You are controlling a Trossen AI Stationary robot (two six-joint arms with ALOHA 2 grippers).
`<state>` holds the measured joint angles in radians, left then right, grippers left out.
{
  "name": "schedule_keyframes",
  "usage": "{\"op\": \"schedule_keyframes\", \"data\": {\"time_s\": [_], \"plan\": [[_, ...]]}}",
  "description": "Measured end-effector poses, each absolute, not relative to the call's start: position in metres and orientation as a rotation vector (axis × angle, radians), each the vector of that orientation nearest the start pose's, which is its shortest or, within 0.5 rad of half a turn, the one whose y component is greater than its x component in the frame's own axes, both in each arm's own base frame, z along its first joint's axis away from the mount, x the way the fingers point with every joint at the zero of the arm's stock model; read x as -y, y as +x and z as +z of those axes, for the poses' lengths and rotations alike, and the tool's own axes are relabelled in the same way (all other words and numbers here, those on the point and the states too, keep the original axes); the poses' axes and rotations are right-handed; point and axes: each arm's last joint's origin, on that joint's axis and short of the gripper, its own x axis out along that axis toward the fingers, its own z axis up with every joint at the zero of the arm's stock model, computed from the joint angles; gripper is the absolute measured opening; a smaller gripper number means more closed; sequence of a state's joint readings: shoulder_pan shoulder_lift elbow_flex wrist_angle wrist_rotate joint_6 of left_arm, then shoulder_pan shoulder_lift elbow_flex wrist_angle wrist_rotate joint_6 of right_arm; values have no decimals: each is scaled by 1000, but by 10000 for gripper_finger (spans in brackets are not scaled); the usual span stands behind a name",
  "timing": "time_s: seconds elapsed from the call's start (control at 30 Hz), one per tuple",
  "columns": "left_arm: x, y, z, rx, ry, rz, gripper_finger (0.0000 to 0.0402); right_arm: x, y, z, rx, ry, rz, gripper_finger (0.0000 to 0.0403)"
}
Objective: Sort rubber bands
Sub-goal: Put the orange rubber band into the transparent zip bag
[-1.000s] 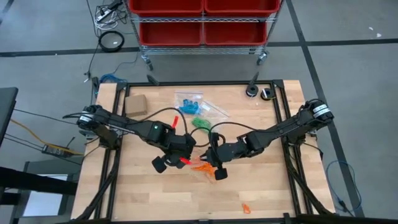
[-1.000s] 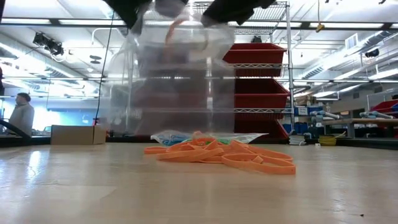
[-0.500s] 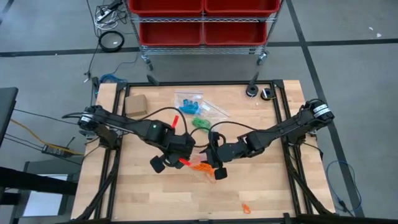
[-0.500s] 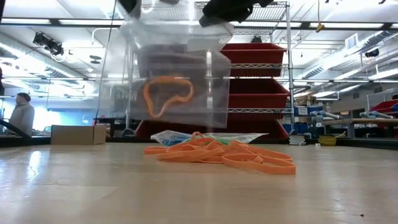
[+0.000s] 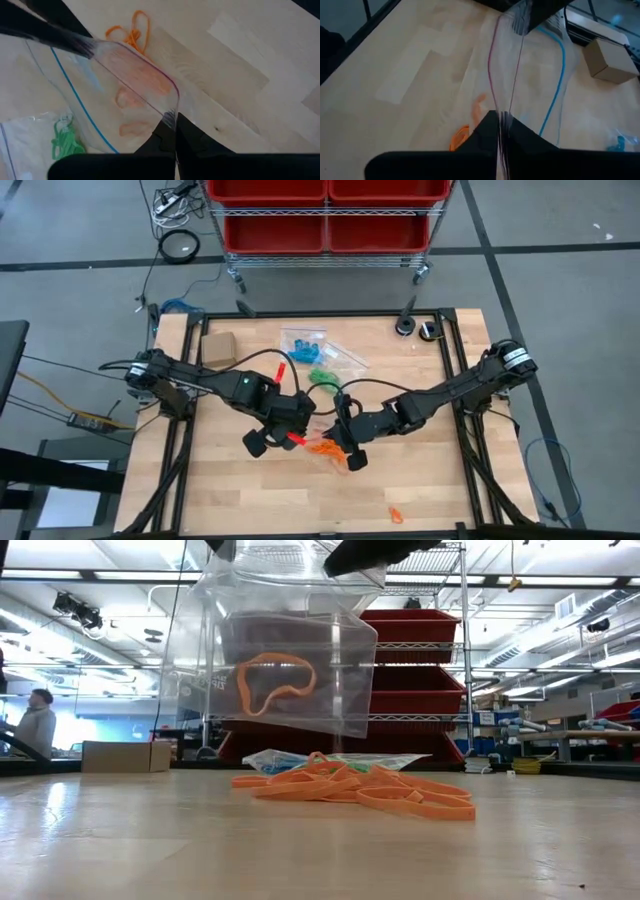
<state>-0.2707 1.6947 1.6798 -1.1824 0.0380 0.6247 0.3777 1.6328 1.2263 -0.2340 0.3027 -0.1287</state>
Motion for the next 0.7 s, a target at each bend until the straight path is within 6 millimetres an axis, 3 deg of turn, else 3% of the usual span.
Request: {"op": "schedule_keyframes", "data": {"time_s": [0.13,0.47,0.57,0.7], "plan": [[90,321,332,-1084,670,-616,11,-125,339,268,-600,-344,100,1],[90,321,332,-1091,661,-602,83,-129,338,269,-590,-369,58,0],[88,320,331,-1115,695,-577,75,-129,338,269,-583,-367,57,0],[86,319,331,-1132,725,-551,25,-129,338,270,-581,-368,50,0]]}}
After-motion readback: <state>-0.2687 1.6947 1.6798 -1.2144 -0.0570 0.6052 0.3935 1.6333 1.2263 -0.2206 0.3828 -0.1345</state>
